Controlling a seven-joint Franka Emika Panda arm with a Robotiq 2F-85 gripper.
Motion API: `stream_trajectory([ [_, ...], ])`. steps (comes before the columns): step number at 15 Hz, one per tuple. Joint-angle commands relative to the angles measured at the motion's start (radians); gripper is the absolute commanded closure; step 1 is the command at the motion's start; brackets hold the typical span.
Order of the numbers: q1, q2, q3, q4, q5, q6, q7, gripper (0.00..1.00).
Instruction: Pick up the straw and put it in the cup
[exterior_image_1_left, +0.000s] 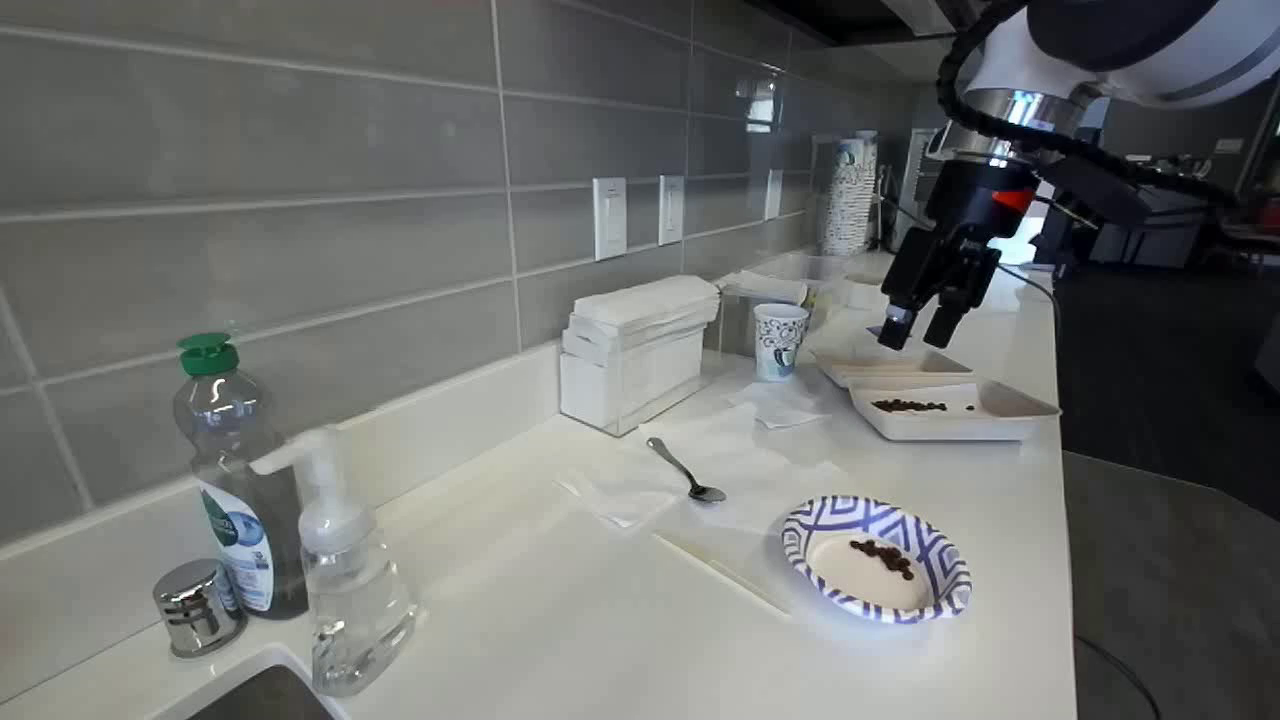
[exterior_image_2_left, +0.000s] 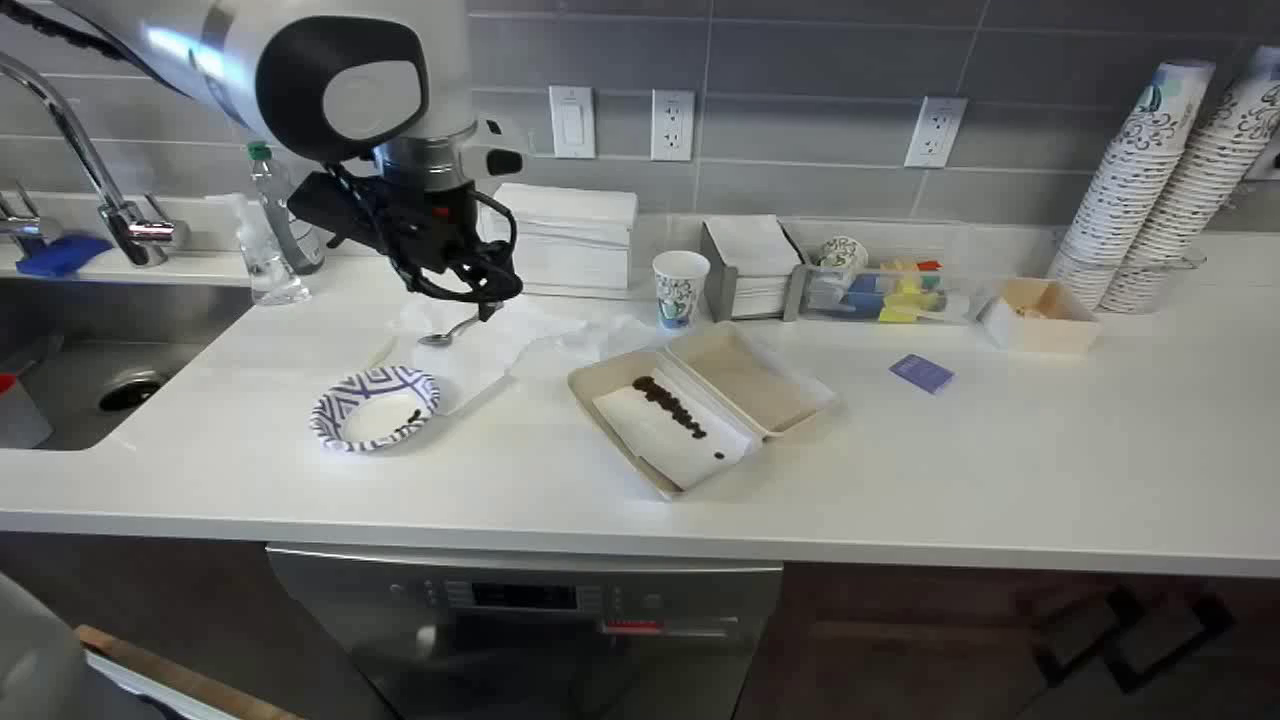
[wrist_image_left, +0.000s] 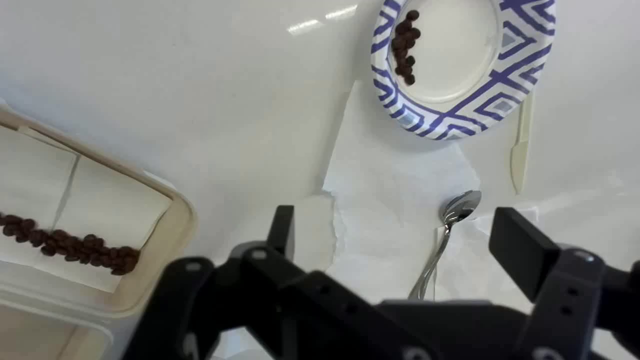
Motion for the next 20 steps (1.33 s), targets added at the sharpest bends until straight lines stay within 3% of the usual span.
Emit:
stream_trajectory([
  [1,-0.013,0.0,0.013,0.002,0.006,-0.004,-0.004,0.0],
  [14,0.005,0.01,0.018,0.004,0.02,0.003,-0.017,0.0],
  [20,0.077,0.06,0.165,0.005,0.009,0.051,0.089,0.0],
])
